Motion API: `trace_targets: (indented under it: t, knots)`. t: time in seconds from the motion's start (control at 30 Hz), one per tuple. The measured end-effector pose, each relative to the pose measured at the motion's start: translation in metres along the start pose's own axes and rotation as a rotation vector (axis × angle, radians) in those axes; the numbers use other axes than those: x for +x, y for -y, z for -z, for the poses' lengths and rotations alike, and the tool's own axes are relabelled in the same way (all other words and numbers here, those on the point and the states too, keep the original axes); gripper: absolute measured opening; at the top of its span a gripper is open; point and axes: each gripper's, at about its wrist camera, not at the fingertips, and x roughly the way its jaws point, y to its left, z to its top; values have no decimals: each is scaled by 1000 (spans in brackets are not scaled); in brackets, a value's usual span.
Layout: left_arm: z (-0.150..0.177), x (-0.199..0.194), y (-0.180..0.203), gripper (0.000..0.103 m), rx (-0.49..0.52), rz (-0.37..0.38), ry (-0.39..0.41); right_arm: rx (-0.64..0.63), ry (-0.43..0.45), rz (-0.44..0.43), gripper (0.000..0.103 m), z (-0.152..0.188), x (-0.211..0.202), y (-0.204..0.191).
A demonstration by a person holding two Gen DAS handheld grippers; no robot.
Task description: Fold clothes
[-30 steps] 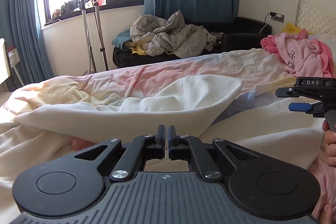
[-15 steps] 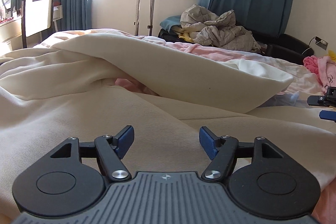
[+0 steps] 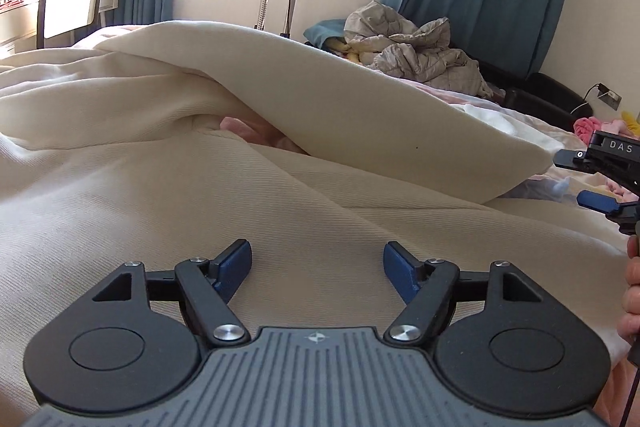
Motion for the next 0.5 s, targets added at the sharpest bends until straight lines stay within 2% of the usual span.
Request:
trace_targets:
  t: [0.13,0.27,0.43,0.5]
  knots:
    - [2,-1,-1,77,-24,-13,8,143,43,-91,73,-18,20,1]
    - [3,-2,-1,77,-44,-22,26,324,15,-179,76,-24,50,14]
    - [7,2,7,77,-27,-57,60,430,-25,-166,76,-25,84,28]
    - [9,4,10,78,-16,-73,71,455,-40,-191,77,-25,94,32]
